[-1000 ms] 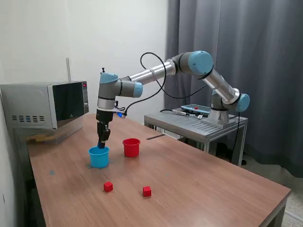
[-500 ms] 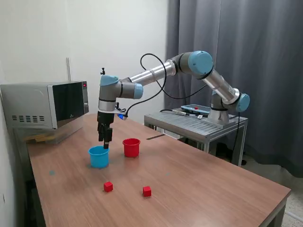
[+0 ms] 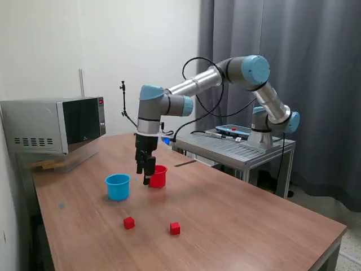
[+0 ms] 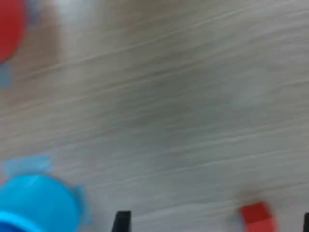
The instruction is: Place red objects in the red bin, and blue objects in the blue bin.
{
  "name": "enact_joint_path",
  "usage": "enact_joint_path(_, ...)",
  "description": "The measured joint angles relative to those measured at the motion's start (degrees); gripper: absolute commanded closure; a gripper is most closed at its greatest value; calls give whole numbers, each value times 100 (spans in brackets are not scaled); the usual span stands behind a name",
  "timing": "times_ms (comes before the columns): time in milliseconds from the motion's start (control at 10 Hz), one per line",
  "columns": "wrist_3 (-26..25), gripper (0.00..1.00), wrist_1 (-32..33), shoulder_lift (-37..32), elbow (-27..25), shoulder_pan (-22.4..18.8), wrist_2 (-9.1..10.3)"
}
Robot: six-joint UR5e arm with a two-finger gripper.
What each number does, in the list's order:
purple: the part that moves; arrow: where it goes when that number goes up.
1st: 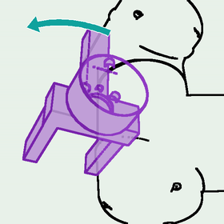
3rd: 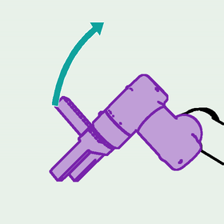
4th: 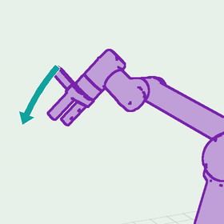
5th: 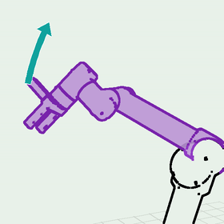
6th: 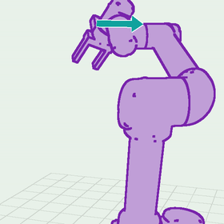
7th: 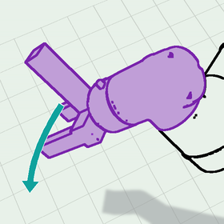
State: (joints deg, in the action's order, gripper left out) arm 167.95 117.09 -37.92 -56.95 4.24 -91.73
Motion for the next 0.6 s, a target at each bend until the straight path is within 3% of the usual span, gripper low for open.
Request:
enact_joint_path(100,-250,0,15,-61,-63,-185,-18)
enact_joint_path(200,-170,0,13,-97,-99,-295,-13)
enact_joint_path(300,204,0,-8,-120,-104,-359,6)
enact_joint_path(600,1486,0,-242,-55,72,-310,429)
